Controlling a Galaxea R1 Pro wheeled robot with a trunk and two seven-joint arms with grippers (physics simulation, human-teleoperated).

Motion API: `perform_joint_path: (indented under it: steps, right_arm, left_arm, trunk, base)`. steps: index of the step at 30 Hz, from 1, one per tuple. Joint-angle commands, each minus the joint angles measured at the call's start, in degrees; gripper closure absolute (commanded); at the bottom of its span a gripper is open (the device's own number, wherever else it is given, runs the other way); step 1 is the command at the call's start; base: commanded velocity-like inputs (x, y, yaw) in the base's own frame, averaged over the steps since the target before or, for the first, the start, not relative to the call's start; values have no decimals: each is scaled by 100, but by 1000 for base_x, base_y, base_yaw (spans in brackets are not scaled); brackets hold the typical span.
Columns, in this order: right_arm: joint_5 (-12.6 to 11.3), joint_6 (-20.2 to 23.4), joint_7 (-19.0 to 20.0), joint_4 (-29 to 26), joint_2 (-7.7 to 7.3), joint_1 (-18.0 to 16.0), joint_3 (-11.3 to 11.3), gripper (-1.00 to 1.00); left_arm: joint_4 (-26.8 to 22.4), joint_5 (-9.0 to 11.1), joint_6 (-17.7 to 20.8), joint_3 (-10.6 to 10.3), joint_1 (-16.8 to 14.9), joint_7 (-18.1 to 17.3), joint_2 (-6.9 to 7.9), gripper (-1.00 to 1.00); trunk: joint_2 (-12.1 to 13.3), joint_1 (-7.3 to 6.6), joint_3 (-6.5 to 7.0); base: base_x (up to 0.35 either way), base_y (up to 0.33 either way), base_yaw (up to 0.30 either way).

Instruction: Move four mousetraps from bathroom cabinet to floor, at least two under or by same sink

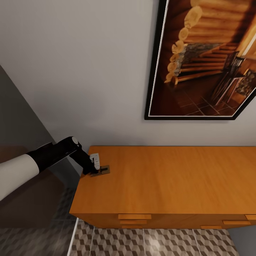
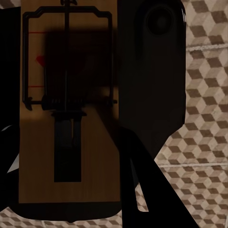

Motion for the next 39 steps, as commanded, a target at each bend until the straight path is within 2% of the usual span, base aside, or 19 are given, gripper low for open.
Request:
perform_joint_path:
  steps: [1, 12, 17, 26, 33, 39]
  right_arm:
    - [-74, -24, 11, 6, 0, -4, 50, 100]
    - [-74, -24, 10, 6, 0, -4, 49, 100]
    - [-74, -24, 10, 6, 0, -4, 48, 100]
    - [-74, -24, 10, 6, -2, -4, 52, 100]
    - [-74, -24, 10, 6, -7, -4, 47, 100]
    - [-74, -24, 10, 6, -9, -4, 44, 100]
  left_arm:
    - [0, -44, -39, -113, -2, 52, 6, 100]
    - [-22, -48, -38, -71, -2, 44, -1, 100]
    - [-45, -46, -20, -25, -2, 42, -48, 100]
    - [-75, -53, 150, 274, -2, 39, -241, 100]
    - [-79, -53, 317, 314, -2, 34, -462, 100]
    - [-78, -53, 362, 316, -2, 34, -525, 100]
  trunk:
    - [-5, 6, -12]
    - [-5, 6, -12]
    - [-5, 6, -12]
    - [-5, 6, -12]
    - [-5, 6, -12]
    - [-5, 6, -12]
  base:
    - [0, 0, 0]
    - [0, 0, 0]
    - [0, 0, 0]
    - [0, 0, 0]
    - [0, 0, 0]
    - [0, 0, 0]
